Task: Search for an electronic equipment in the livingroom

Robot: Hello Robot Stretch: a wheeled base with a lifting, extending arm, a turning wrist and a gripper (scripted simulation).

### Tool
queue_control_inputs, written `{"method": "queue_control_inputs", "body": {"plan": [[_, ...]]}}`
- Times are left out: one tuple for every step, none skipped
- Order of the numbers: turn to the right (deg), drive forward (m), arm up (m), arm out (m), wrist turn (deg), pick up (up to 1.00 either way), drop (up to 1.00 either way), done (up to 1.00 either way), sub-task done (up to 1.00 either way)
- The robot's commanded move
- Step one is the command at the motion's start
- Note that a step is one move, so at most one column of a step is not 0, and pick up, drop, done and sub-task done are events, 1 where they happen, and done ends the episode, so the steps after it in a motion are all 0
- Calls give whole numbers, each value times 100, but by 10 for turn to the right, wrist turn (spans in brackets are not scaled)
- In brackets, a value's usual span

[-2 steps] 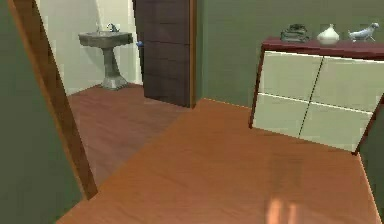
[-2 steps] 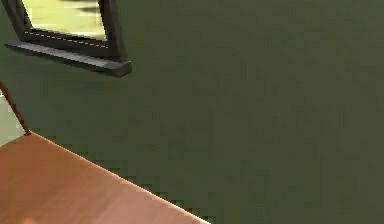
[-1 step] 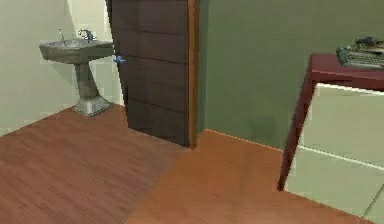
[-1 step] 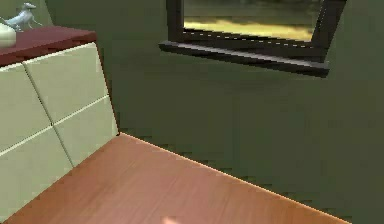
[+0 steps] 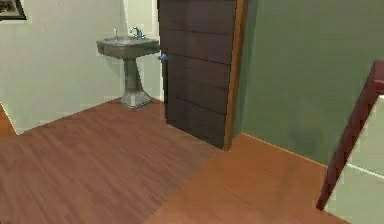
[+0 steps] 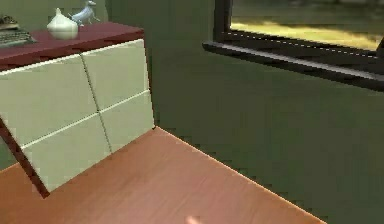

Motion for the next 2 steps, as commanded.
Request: {"method": "queue_control_inputs", "body": {"plan": [[0, 20, 0, 0, 0, 0, 0, 0, 0], [-300, 0, 0, 0, 0, 0, 0, 0, 0]]}}
